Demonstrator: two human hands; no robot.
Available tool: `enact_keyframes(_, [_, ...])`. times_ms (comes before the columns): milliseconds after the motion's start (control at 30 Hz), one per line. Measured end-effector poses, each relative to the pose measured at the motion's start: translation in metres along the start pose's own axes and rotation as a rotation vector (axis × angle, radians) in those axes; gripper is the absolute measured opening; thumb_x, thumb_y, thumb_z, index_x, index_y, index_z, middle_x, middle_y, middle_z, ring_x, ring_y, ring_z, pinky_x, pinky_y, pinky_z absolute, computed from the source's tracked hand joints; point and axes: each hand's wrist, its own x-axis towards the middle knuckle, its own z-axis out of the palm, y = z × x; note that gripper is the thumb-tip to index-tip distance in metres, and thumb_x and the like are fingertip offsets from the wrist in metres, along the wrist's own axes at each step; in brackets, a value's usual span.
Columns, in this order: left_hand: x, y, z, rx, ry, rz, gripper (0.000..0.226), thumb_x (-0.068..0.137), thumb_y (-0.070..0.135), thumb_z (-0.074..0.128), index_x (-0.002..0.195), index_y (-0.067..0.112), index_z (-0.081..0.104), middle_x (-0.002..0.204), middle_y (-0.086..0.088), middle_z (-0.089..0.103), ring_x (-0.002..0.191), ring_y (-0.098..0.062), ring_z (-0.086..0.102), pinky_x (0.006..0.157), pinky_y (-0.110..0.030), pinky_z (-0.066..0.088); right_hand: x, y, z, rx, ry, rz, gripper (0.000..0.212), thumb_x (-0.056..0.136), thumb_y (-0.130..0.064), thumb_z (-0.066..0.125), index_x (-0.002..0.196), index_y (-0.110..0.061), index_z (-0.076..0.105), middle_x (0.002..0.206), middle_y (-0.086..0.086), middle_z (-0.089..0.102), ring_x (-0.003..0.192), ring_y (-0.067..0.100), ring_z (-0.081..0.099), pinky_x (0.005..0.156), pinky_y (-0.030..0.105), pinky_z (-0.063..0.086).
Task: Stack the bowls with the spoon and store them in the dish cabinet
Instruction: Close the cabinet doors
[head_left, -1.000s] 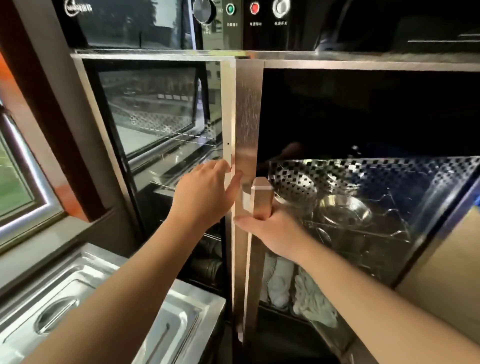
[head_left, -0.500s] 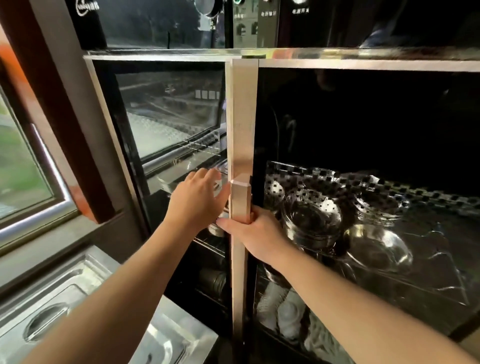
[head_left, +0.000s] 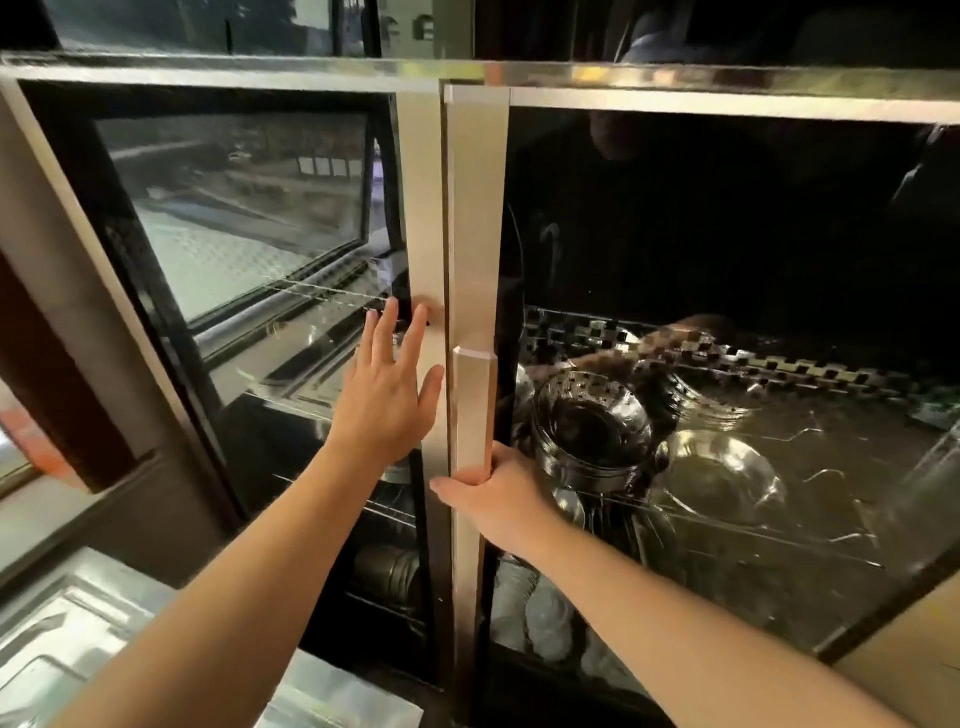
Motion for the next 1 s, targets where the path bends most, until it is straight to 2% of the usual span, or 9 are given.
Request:
enact_keyframes(67, [0.0, -0.005, 0.009, 0.0, 0.022, 0.009, 0.068, 0.1, 0.045, 0.031, 0.159, 0.027, 0.002, 0.168, -0.01, -0.003, 0.153, -0.032, -0.008, 0.122, -0.055, 0.013, 0.003, 0.005, 0.006, -0.015, 0.039, 0.024, 0.023, 0.07, -0.051, 0.078, 0.075, -0.033, 0.065, 0.063, -0.021, 0.069, 0.075, 0.011, 0.071, 0.073, 0.036, 0.06])
enact_keyframes(133, [0.002, -0.009, 0.018, 0.015, 0.045, 0.021, 0.068, 0.1, 0.044, 0.029, 0.159, 0.026, 0.001, 0.168, -0.01, -0.005, 0.153, -0.033, -0.01, 0.122, -0.056, 0.012, 0.005, 0.006, 0.009, -0.023, 0.087, 0.031, 0.024, 0.069, -0.053, 0.075, 0.075, -0.031, 0.066, 0.064, -0.018, 0.069, 0.074, 0.012, 0.071, 0.073, 0.037, 0.061])
enact_keyframes(300, [0.006, -0.016, 0.041, 0.017, 0.087, 0.035, 0.068, 0.102, 0.052, 0.02, 0.158, 0.026, -0.008, 0.167, -0.007, -0.013, 0.152, -0.031, -0.017, 0.122, -0.053, 0.003, 0.011, 0.002, 0.007, -0.09, 0.149, -0.011, 0.023, 0.073, -0.056, 0.07, 0.073, -0.033, 0.064, 0.067, -0.032, 0.066, 0.064, 0.0, 0.065, 0.053, 0.02, 0.044])
enact_keyframes(500, [0.01, -0.019, 0.053, 0.008, 0.138, 0.03, 0.067, 0.103, 0.054, 0.017, 0.159, 0.025, -0.005, 0.167, -0.005, -0.011, 0.152, -0.031, -0.016, 0.121, -0.053, 0.005, 0.025, 0.005, 0.006, -0.127, 0.186, -0.044, 0.022, 0.075, -0.051, 0.07, 0.078, -0.03, 0.066, 0.071, -0.024, 0.07, 0.067, 0.001, 0.067, 0.056, 0.021, 0.047])
enact_keyframes(600, [0.01, -0.019, 0.054, 0.009, 0.149, 0.034, 0.068, 0.102, 0.055, 0.018, 0.159, 0.024, -0.005, 0.167, -0.006, -0.012, 0.152, -0.032, -0.016, 0.122, -0.053, 0.005, 0.03, 0.009, 0.009, -0.154, 0.215, -0.1, 0.025, 0.072, -0.055, 0.066, 0.075, -0.03, 0.065, 0.075, -0.03, 0.069, 0.064, -0.001, 0.067, 0.054, 0.017, 0.046])
enact_keyframes(767, [0.011, -0.014, 0.057, 0.037, 0.173, 0.004, 0.069, 0.102, 0.054, 0.019, 0.159, 0.024, -0.006, 0.167, -0.01, -0.006, 0.152, -0.033, -0.013, 0.123, -0.051, 0.004, 0.039, 0.019, 0.013, -0.179, 0.278, -0.232, 0.028, 0.07, -0.057, 0.059, 0.065, -0.029, 0.06, 0.075, -0.026, 0.068, 0.062, -0.001, 0.066, 0.046, 0.009, 0.04])
enact_keyframes(833, [0.012, -0.013, 0.058, 0.055, 0.183, -0.008, 0.068, 0.102, 0.053, 0.018, 0.159, 0.023, -0.006, 0.167, -0.011, -0.005, 0.152, -0.034, -0.013, 0.123, -0.05, 0.002, 0.043, 0.024, 0.013, -0.186, 0.3, -0.288, 0.028, 0.071, -0.053, 0.06, 0.063, -0.026, 0.058, 0.07, -0.018, 0.069, 0.057, 0.003, 0.065, 0.042, 0.01, 0.04])
enact_keyframes(900, [0.012, -0.012, 0.06, 0.065, 0.197, -0.015, 0.068, 0.103, 0.052, 0.019, 0.158, 0.023, -0.008, 0.167, -0.012, -0.004, 0.152, -0.034, -0.012, 0.123, -0.05, 0.002, 0.048, 0.028, 0.013, -0.185, 0.319, -0.341, 0.029, 0.072, -0.048, 0.061, 0.063, -0.021, 0.058, 0.059, -0.007, 0.066, 0.051, 0.008, 0.064, 0.041, 0.016, 0.045])
enact_keyframes(1000, [0.013, -0.011, 0.064, 0.058, 0.225, -0.02, 0.068, 0.103, 0.049, 0.023, 0.157, 0.025, -0.012, 0.167, -0.012, -0.003, 0.152, -0.034, -0.012, 0.123, -0.049, 0.001, 0.057, 0.029, 0.011, -0.213, 0.335, -0.426, 0.027, 0.074, -0.043, 0.059, 0.059, -0.021, 0.054, 0.047, -0.005, 0.058, 0.045, 0.014, 0.059, 0.044, 0.022, 0.046])
